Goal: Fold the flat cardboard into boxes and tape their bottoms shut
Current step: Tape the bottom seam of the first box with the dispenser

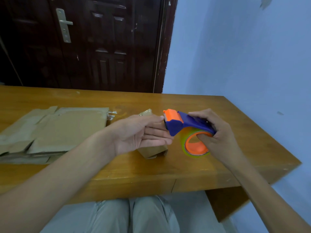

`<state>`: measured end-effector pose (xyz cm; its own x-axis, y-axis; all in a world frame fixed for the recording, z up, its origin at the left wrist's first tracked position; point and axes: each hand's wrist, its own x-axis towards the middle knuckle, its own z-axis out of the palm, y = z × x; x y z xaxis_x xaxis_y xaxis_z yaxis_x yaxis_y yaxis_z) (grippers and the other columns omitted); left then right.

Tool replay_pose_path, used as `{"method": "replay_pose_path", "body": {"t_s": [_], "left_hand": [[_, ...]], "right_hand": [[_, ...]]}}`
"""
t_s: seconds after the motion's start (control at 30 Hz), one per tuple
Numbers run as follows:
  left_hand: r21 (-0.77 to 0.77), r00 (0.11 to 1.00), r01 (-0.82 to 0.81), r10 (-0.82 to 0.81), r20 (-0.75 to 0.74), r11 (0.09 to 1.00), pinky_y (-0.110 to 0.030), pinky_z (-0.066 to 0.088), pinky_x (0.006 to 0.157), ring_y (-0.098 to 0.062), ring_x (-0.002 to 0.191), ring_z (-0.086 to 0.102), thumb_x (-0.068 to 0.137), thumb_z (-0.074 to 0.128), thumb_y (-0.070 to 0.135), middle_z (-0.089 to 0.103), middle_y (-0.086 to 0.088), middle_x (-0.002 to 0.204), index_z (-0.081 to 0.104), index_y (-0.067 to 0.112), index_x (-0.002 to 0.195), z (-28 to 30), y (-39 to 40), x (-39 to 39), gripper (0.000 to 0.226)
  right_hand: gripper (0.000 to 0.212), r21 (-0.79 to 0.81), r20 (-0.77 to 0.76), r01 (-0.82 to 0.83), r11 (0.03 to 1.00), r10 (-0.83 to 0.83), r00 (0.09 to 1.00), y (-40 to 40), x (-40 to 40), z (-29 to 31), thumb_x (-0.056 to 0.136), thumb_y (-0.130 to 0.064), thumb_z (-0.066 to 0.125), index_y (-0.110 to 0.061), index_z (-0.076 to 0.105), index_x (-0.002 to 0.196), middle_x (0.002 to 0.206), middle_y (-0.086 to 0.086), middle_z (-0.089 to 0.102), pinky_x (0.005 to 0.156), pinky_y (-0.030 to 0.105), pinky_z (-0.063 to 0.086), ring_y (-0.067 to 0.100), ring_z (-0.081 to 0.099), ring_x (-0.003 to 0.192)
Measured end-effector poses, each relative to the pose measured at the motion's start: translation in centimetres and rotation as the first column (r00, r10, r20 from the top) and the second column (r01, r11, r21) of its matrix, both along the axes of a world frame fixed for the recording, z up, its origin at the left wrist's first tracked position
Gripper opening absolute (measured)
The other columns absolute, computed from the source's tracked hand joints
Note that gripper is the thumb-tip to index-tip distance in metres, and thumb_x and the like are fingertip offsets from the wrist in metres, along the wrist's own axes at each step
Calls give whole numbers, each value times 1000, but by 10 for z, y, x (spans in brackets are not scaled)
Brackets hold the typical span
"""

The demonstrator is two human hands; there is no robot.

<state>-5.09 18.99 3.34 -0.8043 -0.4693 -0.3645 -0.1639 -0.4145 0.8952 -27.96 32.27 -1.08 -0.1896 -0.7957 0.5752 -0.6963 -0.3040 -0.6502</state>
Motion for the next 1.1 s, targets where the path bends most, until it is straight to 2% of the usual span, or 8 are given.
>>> {"method": "replay_pose_path", "body": {"t_s": [0.13, 0.3, 0.47, 0.6, 0.77, 0.97, 1.03, 1.1], "left_hand": [[-30, 999, -47, 47, -1, 998, -28, 66, 73, -28, 93, 80, 99, 66, 14, 78, -23, 107, 72, -2, 118, 0, -4, 0, 26], [-197, 999, -36, 42, 24, 980, -26, 65, 70, -28, 90, 80, 101, 65, 13, 79, -22, 103, 74, -2, 112, 14, -12, 5, 20], [-379, 994, -47, 79, 71, 924, -29, 65, 78, -26, 94, 80, 104, 60, 16, 80, -15, 101, 73, 3, 114, 19, -24, 19, 21], [-538, 975, -79, 178, 134, 839, -36, 63, 88, -13, 92, 79, 106, 58, 18, 82, 0, 95, 73, 13, 111, 3, -34, 26, 17], [-430, 966, -194, 247, 71, 882, -41, 55, 102, -13, 99, 78, 107, 56, 20, 82, -1, 101, 75, 14, 109, -18, -42, 45, 20], [-293, 959, -240, 274, 79, 925, -41, 56, 101, -13, 101, 77, 105, 59, 27, 82, 1, 100, 74, 16, 114, -43, -39, 47, 20], [-319, 947, -256, 302, 106, 912, -35, 58, 93, -11, 100, 75, 106, 59, 28, 81, 6, 94, 74, 20, 110, -47, -39, 42, 17], [-345, 949, -246, 297, 102, 906, -30, 56, 86, -8, 99, 74, 105, 60, 27, 81, 8, 94, 75, 21, 110, -48, -38, 37, 17]], "right_hand": [[65, 74, -38, -1, 997, 4, 999, 0, 3, 5, 76, 6, 68, -28, 65, 132, 121, -10, 65, 90, 15, 45, 17, 62, 115], [85, 289, -224, 58, 956, 8, 975, -11, 9, 26, 81, -5, 83, -40, 47, 149, 137, -23, 55, 83, 10, 48, -2, 55, 119], [90, 355, -509, 105, 929, 98, 855, -38, 16, 65, 87, -12, 80, -46, 35, 157, 148, -18, 53, 89, 22, 49, 4, 53, 119], [83, 421, -588, 94, 902, 193, 785, -66, 21, 82, 90, -12, 76, -45, 38, 157, 146, -18, 55, 83, 13, 41, -1, 51, 110], [77, 490, -541, -7, 872, 310, 782, -93, 34, 82, 91, -6, 70, -41, 44, 155, 136, -23, 56, 72, 3, 40, -20, 52, 100], [77, 497, -559, -54, 866, 367, 744, -106, 36, 74, 91, -8, 73, -43, 45, 153, 141, -29, 53, 83, 4, 41, -13, 50, 116], [79, 520, -567, -37, 853, 377, 732, -105, 32, 69, 91, -9, 74, -45, 44, 154, 144, -27, 55, 86, 10, 45, -5, 53, 118], [80, 537, -571, -8, 844, 370, 733, -101, 26, 67, 92, -12, 74, -49, 40, 155, 144, -22, 57, 88, 26, 53, 7, 57, 118]]}}
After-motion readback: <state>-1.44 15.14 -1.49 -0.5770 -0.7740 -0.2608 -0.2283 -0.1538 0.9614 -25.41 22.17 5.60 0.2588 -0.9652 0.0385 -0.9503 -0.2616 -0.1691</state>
